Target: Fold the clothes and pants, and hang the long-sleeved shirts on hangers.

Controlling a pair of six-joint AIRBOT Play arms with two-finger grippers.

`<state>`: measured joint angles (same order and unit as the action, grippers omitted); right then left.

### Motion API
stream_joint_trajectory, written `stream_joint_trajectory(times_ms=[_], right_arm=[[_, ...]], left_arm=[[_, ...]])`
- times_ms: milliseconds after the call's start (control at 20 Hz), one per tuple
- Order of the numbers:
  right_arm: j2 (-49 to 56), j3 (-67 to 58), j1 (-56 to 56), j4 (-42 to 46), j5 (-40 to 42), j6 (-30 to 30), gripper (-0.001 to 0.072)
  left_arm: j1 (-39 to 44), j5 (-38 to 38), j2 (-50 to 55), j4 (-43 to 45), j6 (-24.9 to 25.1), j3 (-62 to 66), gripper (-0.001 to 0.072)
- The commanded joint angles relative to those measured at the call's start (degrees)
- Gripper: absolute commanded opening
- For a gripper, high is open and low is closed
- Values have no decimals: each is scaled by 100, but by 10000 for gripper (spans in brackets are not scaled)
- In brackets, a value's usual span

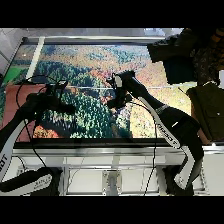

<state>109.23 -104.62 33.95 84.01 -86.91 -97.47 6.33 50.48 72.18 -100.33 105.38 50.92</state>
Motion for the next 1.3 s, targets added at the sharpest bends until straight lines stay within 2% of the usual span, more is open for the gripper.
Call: stream_joint_trajectory(times_ms=[0, 700, 850, 950, 1050, 1100, 1250], right_arm=[[2, -4, 4, -2, 0, 0, 4], [2, -4, 4, -13, 234, 0, 3], [2, -4, 4, -17, 216, -2, 3], [2, -4, 4, -15, 297, 0, 3], [2, -4, 4, -17, 284, -2, 3], [2, -4, 7, -17, 304, 0, 4], [2, -4, 4, -11, 402, 2, 4]], left_arm=[[-2, 0, 4, 2, 2, 0, 273], [-116, 46, -2, 98, -42, 0, 272], [-466, 474, -7, 1043, -612, 0, 273], [-804, 863, -81, 2214, -708, 0, 273], [-1252, 968, -321, 3237, -1226, 0, 273], [-1528, 966, -518, 3438, -1412, 0, 273], [-2428, 1023, -1187, 3432, -1416, -2, 272]])
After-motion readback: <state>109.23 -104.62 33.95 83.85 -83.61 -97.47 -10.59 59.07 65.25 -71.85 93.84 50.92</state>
